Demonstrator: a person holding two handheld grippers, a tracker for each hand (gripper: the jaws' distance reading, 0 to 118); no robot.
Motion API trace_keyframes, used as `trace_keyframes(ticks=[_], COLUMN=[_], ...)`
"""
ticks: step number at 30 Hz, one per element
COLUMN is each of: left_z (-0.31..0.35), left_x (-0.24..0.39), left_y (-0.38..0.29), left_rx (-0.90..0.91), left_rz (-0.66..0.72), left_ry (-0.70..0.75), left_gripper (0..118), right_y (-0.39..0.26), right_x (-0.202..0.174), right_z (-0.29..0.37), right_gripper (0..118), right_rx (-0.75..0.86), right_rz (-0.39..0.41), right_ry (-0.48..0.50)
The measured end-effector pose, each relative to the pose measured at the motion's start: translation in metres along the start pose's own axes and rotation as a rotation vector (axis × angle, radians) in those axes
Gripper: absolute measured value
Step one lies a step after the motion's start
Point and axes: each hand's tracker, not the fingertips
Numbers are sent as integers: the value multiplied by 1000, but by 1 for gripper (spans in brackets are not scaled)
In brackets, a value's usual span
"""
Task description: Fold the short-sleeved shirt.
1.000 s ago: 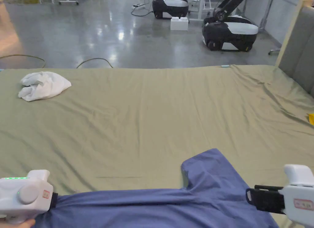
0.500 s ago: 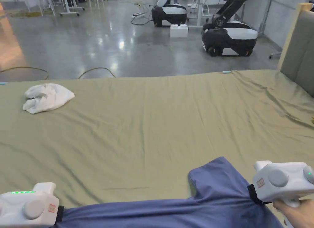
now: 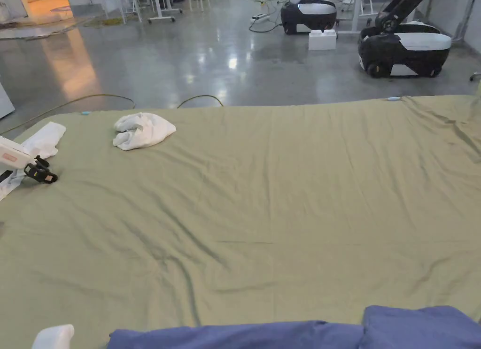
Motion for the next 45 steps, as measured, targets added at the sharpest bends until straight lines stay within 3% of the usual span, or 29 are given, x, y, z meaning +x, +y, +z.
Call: trace_keyframes(ticks=[4, 5, 6, 7, 8, 9, 10, 13, 14, 15, 16, 17, 21, 22, 23, 24, 25, 26, 31, 32, 34, 35, 36, 37, 38, 39, 42, 44, 45], left_z=[-15, -17, -19, -20, -16, -8, 7, 57, 69, 82, 89, 91, 87, 82, 77, 68, 54, 40, -40, -53, -75, -60, -62, -69, -77, -76, -67, -52, -45], left_x=[-14, -14, -12, -11, -9, -5, 2, 32, 39, 48, 54, 59, 61, 56, 48, 39, 26, 12, -74, -87, -100, -68, -66, -61, -54, -35, -24, -44, -52], left_y=[-24, -24, -25, -23, -21, -18, -15, -12, -13, -15, -14, -12, -9, -7, -5, -3, 0, 0, -19, -25, -35, -36, -35, -32, -30, -28, -24, -14, -8], left_rx=[13, 15, 27, 44, 60, 103, 165, 376, 428, 482, 513, 510, 463, 451, 434, 400, 348, 287, 152, 143, 104, 142, 144, 105, 33, -13, 74, 196, 194], left_rz=[75, 84, 93, 93, 91, 80, 61, -21, -32, -38, -44, -49, -32, -30, -15, 31, 94, 155, 537, 611, 746, 765, 759, 745, 712, 645, 667, 649, 675], left_ry=[-33, -34, -15, 0, 3, 14, 15, 4, -18, -27, -22, -8, -61, -72, -74, -69, -78, -102, -328, -374, -587, -658, -610, -581, -560, -535, -572, -451, -503], left_gripper=[4, 12, 28, 51, 75, 79, 79, 77, 69, 45, 4, 0, 1, 15, 58, 91, 102, 103, 103, 103, 101, 96, 84, 64, 29, 14, 8, 7, 6], right_y=[-25, -28, -31, -34, -35, -35, -35, -32, -30, -30, -31, -29, -22, -21, -20, -19, -21, -22, -36, -40, -43, -44, -45, -45, -45, -43, -42, -41, -40], right_x=[-10, -12, -13, -14, -10, -11, -15, -29, -37, -43, -50, -54, -85, -89, -93, -96, -98, -100, -107, -90, -85, -83, -80, -79, -79, -79, -79, -79, -80], right_z=[-11, -14, -19, -23, -25, -24, -14, 16, 26, 33, 41, 43, 62, 64, 65, 65, 65, 65, 67, 58, 59, 60, 57, 58, 58, 59, 58, 58, 59], right_gripper=[0, 0, 1, 13, 48, 69, 67, 66, 61, 47, 15, 0, 0, 0, 0, 0, 0, 0, 0, 0, 0, 0, 0, 0, 0, 0, 0, 0, 0], right_rx=[-19, -20, -22, -21, -24, -26, 20, 164, 218, 268, 324, 342, 362, 368, 367, 361, 353, 347, 301, 289, 271, 264, 260, 257, 257, 254, 243, 238, 237], right_rz=[10, 11, 14, 17, 14, 8, -3, 12, 35, 45, 50, 56, 12, 15, 15, 10, 0, -8, -21, -19, -23, -34, -43, -50, -53, -54, -35, -22, -16], right_ry=[-12, -14, -10, -13, -20, -20, -8, 43, 38, 27, 1, -16, 63, 71, 84, 100, 122, 137, 146, 136, 121, 115, 112, 109, 105, 102, 78, 80, 77])
